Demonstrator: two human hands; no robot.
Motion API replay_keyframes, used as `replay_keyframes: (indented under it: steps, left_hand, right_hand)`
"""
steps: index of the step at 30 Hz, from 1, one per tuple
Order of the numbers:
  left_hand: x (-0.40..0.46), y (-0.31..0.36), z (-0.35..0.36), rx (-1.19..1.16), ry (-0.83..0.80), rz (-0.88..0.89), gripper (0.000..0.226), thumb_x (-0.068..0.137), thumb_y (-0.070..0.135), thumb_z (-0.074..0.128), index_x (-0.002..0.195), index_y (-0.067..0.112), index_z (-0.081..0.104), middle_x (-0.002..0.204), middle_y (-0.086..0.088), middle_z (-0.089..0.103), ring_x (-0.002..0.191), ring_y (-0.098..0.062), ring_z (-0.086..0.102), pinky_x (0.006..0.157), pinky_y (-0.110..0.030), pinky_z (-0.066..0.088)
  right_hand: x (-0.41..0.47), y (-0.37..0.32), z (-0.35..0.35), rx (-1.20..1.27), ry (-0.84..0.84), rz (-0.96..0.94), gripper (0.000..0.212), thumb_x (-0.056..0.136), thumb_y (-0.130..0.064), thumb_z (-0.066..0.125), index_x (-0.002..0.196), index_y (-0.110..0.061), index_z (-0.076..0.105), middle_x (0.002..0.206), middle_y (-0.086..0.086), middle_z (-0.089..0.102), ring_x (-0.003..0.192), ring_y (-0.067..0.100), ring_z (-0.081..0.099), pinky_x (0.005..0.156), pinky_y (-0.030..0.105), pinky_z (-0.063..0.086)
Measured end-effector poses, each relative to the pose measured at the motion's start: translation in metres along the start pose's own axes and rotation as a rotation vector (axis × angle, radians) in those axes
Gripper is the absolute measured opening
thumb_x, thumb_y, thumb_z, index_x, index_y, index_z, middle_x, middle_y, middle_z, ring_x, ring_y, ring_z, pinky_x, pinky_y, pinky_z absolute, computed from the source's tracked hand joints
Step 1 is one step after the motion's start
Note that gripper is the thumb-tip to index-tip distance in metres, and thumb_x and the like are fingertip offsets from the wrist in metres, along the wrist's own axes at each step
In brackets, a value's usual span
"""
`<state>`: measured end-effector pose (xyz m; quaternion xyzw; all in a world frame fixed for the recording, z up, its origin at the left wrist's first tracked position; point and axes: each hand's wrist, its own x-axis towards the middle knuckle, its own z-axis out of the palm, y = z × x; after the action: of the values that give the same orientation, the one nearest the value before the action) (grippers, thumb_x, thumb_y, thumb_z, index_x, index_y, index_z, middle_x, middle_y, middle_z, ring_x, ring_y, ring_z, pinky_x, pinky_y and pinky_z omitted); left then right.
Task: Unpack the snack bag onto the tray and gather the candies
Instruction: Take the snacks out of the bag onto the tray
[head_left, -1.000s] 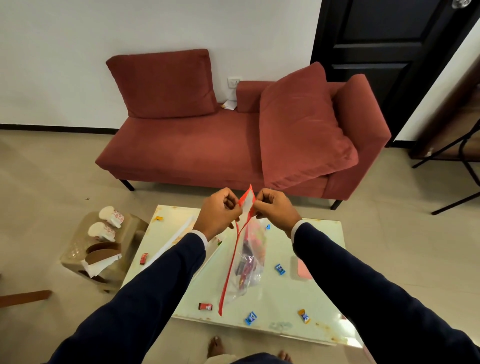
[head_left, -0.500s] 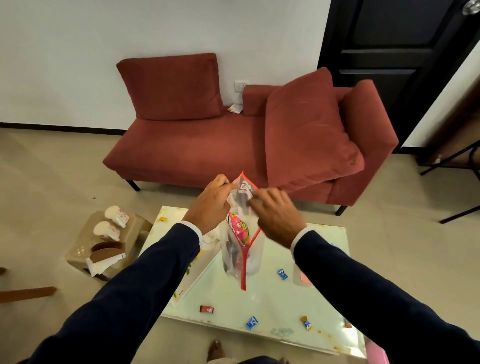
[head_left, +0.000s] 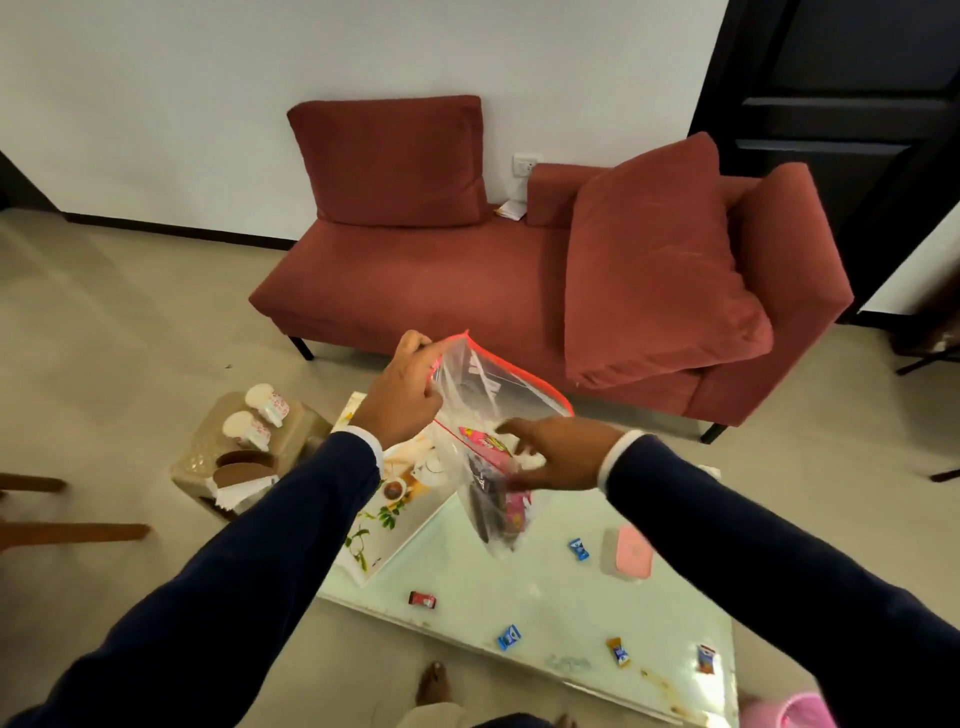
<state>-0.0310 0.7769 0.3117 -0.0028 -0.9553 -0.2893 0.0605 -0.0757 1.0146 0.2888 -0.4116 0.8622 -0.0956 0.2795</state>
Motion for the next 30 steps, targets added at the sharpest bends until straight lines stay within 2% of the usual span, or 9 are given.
replay_keyframes:
  steps: [1, 4, 7, 10, 13, 18, 21, 24, 30]
  left_hand:
    - [0.001, -0.002, 0.003, -0.09, 0.042, -0.082, 0.077, 0.085, -0.012, 0.055, 0.154, 0.021, 0.044, 0.113, -0.001, 0.04, 0.092, -0.017, 0.052, 0.081, -0.028, 0.054]
    - [-0.001, -0.017, 0.002, -0.317, 0.149, -0.271, 0.065, 0.09, -0.002, 0.066, 0.15, 0.018, 0.049, 0.12, -0.001, 0.045, 0.097, -0.021, 0.061, 0.078, -0.025, 0.056]
    - [-0.012, -0.045, -0.006, -0.547, 0.249, -0.37, 0.053, 0.093, 0.001, 0.067, 0.141, 0.022, 0.058, 0.119, -0.007, 0.055, 0.098, -0.02, 0.065, 0.08, -0.037, 0.062]
    - [-0.031, -0.084, -0.012, -0.911, 0.283, -0.497, 0.035, 0.103, 0.017, 0.058, 0.136, 0.026, 0.057, 0.13, -0.003, 0.057, 0.111, -0.023, 0.065, 0.082, -0.044, 0.062]
    - [-0.05, -0.137, 0.001, -0.944, 0.22, -0.729, 0.033, 0.108, 0.032, 0.049, 0.14, 0.023, 0.052, 0.146, -0.004, 0.052, 0.13, -0.029, 0.056, 0.091, -0.049, 0.055]
    - [-0.074, -0.228, 0.034, -1.126, -0.041, -1.148, 0.054, 0.103, 0.053, 0.049, 0.143, 0.018, 0.051, 0.15, -0.012, 0.048, 0.134, -0.039, 0.047, 0.111, -0.063, 0.039]
    - [-0.068, -0.275, 0.03, -1.204, -0.097, -1.208, 0.073, 0.098, 0.07, 0.043, 0.148, 0.017, 0.047, 0.156, -0.016, 0.044, 0.143, -0.041, 0.04, 0.114, -0.062, 0.032]
    - [-0.049, -0.31, 0.012, -1.312, -0.097, -1.207, 0.083, 0.096, 0.077, 0.033, 0.151, 0.016, 0.044, 0.157, -0.018, 0.042, 0.145, -0.042, 0.04, 0.117, -0.062, 0.031]
    - [0.017, -0.365, -0.032, -1.756, -0.025, -0.941, 0.082, 0.097, 0.073, 0.039, 0.15, 0.011, 0.05, 0.145, -0.021, 0.059, 0.135, -0.041, 0.055, 0.117, -0.057, 0.037]
  right_hand:
    - [0.011, -0.014, 0.002, 0.062, 0.025, -0.005, 0.073, 0.086, -0.065, 0.061, 0.145, -0.027, 0.042, 0.129, 0.002, 0.068, 0.113, 0.026, 0.066, 0.099, 0.04, 0.053]
    - [0.044, -0.042, 0.003, -0.023, 0.14, -0.031, 0.023, 0.097, -0.03, 0.057, 0.119, -0.026, 0.064, 0.107, 0.0, 0.074, 0.095, 0.024, 0.069, 0.08, 0.03, 0.054]
    - [0.067, -0.055, -0.003, 0.039, 0.221, -0.016, 0.022, 0.097, -0.015, 0.05, 0.1, -0.027, 0.068, 0.09, -0.008, 0.072, 0.071, 0.014, 0.062, 0.057, 0.021, 0.041]
    - [0.09, -0.061, -0.015, 0.205, 0.32, -0.056, 0.025, 0.098, -0.015, 0.047, 0.09, -0.031, 0.064, 0.075, -0.013, 0.069, 0.059, 0.002, 0.057, 0.059, 0.03, 0.053]
    - [0.123, -0.07, -0.029, 0.487, 0.313, -0.147, 0.022, 0.101, -0.002, 0.048, 0.095, -0.011, 0.068, 0.071, 0.0, 0.066, 0.057, 0.012, 0.059, 0.069, 0.038, 0.056]
    - [0.193, -0.113, -0.065, 0.922, 0.321, -0.158, 0.022, 0.101, 0.007, 0.048, 0.102, -0.002, 0.068, 0.086, 0.022, 0.058, 0.06, 0.012, 0.059, 0.065, 0.023, 0.054]
    - [0.233, -0.15, -0.094, 1.155, 0.309, -0.198, 0.021, 0.098, 0.007, 0.05, 0.101, -0.001, 0.07, 0.094, 0.024, 0.056, 0.061, 0.009, 0.061, 0.062, 0.018, 0.055]
    - [0.255, -0.177, -0.124, 1.371, 0.315, -0.213, 0.028, 0.096, 0.004, 0.051, 0.093, -0.01, 0.075, 0.082, 0.01, 0.066, 0.061, 0.007, 0.061, 0.059, 0.018, 0.052]
    - [0.259, -0.199, -0.138, 1.625, 0.364, -0.153, 0.023, 0.079, 0.001, 0.051, 0.09, -0.006, 0.07, 0.087, 0.01, 0.062, 0.088, 0.028, 0.054, 0.102, 0.056, 0.036]
